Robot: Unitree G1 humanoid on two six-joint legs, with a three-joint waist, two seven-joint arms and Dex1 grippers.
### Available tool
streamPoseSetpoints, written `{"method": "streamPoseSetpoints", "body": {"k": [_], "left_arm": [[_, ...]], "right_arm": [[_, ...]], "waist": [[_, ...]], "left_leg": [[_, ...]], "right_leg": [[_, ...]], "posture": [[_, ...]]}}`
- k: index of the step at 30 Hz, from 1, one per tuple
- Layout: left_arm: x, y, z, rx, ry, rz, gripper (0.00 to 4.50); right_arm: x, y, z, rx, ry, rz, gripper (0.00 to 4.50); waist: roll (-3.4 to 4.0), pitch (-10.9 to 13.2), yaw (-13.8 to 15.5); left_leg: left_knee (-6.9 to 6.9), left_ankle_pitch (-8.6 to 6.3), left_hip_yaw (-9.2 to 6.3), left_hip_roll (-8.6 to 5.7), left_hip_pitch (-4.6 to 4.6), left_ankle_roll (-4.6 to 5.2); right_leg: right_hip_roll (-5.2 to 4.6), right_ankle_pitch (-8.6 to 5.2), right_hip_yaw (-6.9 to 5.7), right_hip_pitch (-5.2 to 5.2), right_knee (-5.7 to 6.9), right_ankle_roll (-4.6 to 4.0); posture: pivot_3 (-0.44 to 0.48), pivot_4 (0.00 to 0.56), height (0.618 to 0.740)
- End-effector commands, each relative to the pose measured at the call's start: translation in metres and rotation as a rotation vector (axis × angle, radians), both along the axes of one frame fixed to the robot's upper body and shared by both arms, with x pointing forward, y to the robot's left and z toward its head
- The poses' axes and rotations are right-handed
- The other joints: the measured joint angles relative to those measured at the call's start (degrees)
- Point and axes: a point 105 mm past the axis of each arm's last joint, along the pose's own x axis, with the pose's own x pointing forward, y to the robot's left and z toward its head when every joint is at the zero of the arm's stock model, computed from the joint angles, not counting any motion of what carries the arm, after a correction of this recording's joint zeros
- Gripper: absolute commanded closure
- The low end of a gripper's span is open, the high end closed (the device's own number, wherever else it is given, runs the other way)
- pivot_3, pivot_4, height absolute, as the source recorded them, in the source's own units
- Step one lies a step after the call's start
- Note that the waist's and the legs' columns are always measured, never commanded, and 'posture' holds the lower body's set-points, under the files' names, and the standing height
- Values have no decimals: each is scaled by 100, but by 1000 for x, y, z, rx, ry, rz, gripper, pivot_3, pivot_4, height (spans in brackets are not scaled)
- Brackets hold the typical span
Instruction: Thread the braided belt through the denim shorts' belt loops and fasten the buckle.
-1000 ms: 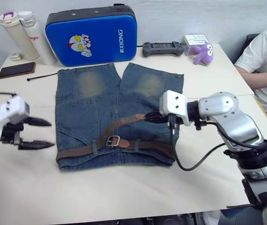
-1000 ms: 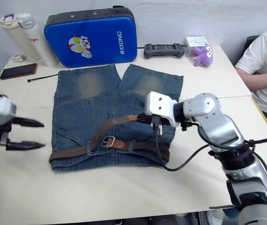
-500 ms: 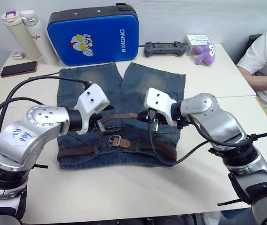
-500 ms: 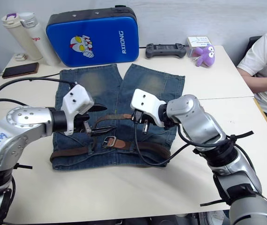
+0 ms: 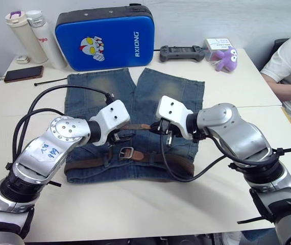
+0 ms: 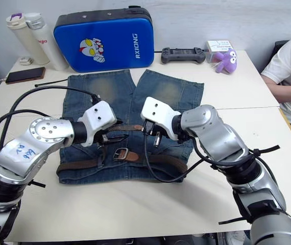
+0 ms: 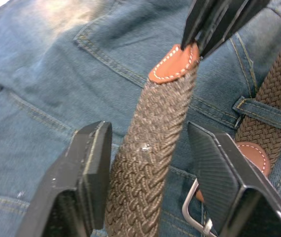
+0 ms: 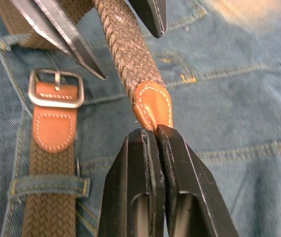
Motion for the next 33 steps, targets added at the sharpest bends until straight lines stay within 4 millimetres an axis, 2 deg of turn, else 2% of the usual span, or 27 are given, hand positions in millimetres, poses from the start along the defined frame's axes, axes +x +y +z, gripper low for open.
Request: {"method": "streamPoseSetpoints", "body": {"k": [1, 7, 10, 13, 15, 19, 20, 22, 23, 26, 27, 28, 29, 33], "left_arm": [[6, 1, 7, 49, -75, -12, 1643], [10, -1, 3, 106, -114, -46, 1643], [11, -4, 5, 70, -109, -51, 2451], [11, -7, 5, 38, -91, -57, 3754], [13, -7, 5, 7, -76, -47, 4432], [15, -4, 4, -36, -49, -22, 4432], [16, -1, 3, -48, -40, -11, 4500], [19, 7, 1, -124, 10, 29, 4500], [19, 8, 1, -145, 22, 38, 4500], [24, 31, 1, -223, 56, 112, 4500], [24, 38, 2, -238, 62, 129, 4500], [24, 42, 2, -244, 65, 135, 4500], [24, 46, 4, -279, 78, 150, 4500], [22, 61, 3, -313, 102, 172, 4500]], "right_arm": [[-5, 1, 15, 25, -55, 9, 4500], [-8, 0, 17, 27, -57, 8, 4500], [-10, 0, 17, 32, -53, 8, 4500], [-11, -1, 18, 31, -48, 9, 4500], [-12, -2, 18, 24, -48, 6, 4500], [-11, -3, 21, 72, -39, -16, 4500], [-12, -3, 23, 98, -29, -23, 3899], [-13, -8, 27, 114, -11, -22, 3356], [-14, -9, 28, 113, -7, -20, 2878], [-20, -27, 33, 97, -5, -8, 1467], [-23, -31, 31, 70, -24, 9, 789], [-25, -33, 29, 50, -37, 22, 554], [-28, -34, 24, 21, -53, 48, 131], [-45, -23, -8, -72, -87, 180, 54]], "waist": [[0, 0, -5], [0, 0, 14], [0, 0, 18], [0, 0, 10], [0, 0, 10], [0, 0, 8], [-1, 0, 8], [-1, 0, 8], [-1, 0, 14], [-1, 0, 22], [-1, 0, 23], [-1, 0, 23], [-1, 0, 24], [-1, 0, -1]], "left_leg": [[-1, 0, 0, 0, 0, 0], [0, -1, -1, 0, -2, 1], [0, -1, -1, 0, -3, 2], [1, -3, -1, 0, -4, 5], [1, -3, -1, 0, -4, 6], [1, -3, -2, 0, -3, 6], [1, -3, -2, 0, -4, 6], [1, -3, -2, 0, -4, 6], [1, -3, -2, 0, -4, 5], [4, -3, -5, 0, -6, 6], [3, -4, -7, 0, -7, 8], [3, -6, -8, 0, -6, 10], [3, -6, -7, -1, -7, 11], [2, -10, -7, 1, -4, 18]], "right_leg": [[1, 0, 0, 0, -1, 0], [-1, 0, 0, 0, 0, 0], [-1, 0, -1, 0, 0, 0], [-1, 0, -1, 0, 1, 0], [-1, 0, -1, 0, 2, 0], [0, 0, -1, 0, 2, 0], [0, 0, -2, 0, 3, 0], [0, 0, -2, 0, 4, 0], [-1, 0, -2, 0, 5, 0], [-2, 0, -5, 0, 2, 0], [-2, 0, -7, 1, -2, 0], [-2, 0, -7, 1, -7, 0], [-3, 0, -7, 1, -21, 0], [-1, 0, -7, 5, -25, 0]], "posture": [[0, 150, 740], [0, 150, 740], [0, 150, 740], [0, 150, 740], [0, 150, 740], [0, 150, 740], [0, 150, 740], [0, 150, 740], [0, 150, 740], [0, 150, 740], [0, 150, 740], [0, 150, 740], [0, 150, 740], [0, 150, 740]]}}
